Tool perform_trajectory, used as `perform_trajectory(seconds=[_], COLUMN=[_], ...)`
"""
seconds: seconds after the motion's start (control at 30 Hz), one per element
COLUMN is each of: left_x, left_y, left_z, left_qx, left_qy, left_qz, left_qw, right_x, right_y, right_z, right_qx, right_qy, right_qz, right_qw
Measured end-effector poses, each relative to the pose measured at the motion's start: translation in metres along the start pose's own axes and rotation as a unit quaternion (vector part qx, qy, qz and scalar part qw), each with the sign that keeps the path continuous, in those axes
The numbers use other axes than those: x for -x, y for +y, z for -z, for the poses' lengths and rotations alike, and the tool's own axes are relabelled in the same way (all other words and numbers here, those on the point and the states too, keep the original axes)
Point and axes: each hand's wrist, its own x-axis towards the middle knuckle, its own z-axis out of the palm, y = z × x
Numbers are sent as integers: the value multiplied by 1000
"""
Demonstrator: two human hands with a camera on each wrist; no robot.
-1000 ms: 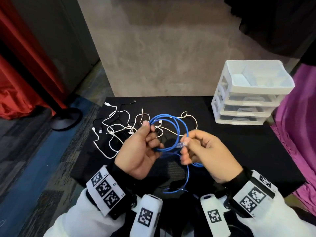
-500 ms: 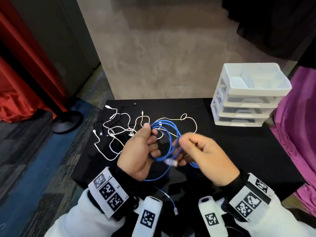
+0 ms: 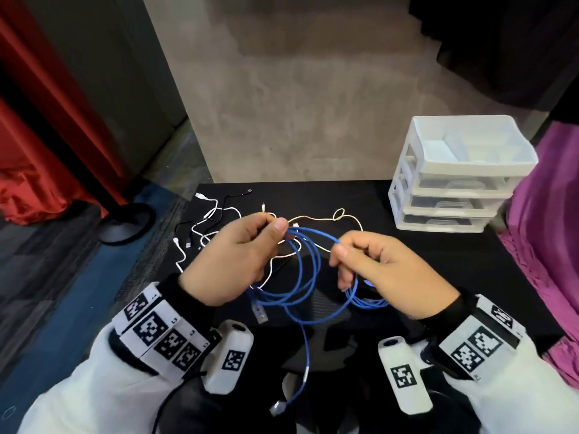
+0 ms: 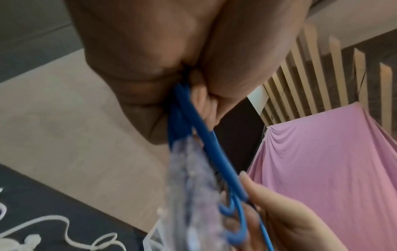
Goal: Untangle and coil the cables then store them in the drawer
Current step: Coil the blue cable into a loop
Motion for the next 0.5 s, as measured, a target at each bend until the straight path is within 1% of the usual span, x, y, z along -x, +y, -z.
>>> perform_trajectory(seconds=[0.07, 0.13, 0.2, 0.23, 0.27, 0.3, 0.33, 0.4, 0.43, 0.5], left_x=[0, 0, 0, 0, -1, -1, -1, -2, -2, -1], left_y=[-7, -11, -13, -14, -14, -14, -14, -15, -16, -18], left_z=[-6, -17, -25, -28, -31, -33, -35, -36, -35, -35], left_qx=[-3, 10, 35, 47, 55, 63, 74, 101, 111, 125], left_qy=[28, 47, 55, 55, 56, 60, 65, 66, 55, 20], left_qz=[-7, -23, -27, -25, -21, -15, -9, 3, 10, 31], left_qw=[1000, 999, 998, 997, 997, 996, 995, 993, 992, 992], right_x=[1, 0, -1, -3, -3, -4, -4, -5, -6, -6], right_y=[-1, 0, 4, 5, 7, 8, 9, 7, 7, 3], right_z=[-9, -24, -36, -38, -41, -42, -43, -43, -42, -39], right_qx=[-87, -162, -196, -195, -177, -134, -71, 44, 68, 57], right_qy=[31, 50, 74, 87, 99, 109, 115, 132, 144, 158], right_qz=[-17, -38, -50, -47, -37, -16, 6, 28, 30, 26], right_qw=[996, 985, 977, 976, 979, 985, 991, 990, 987, 986])
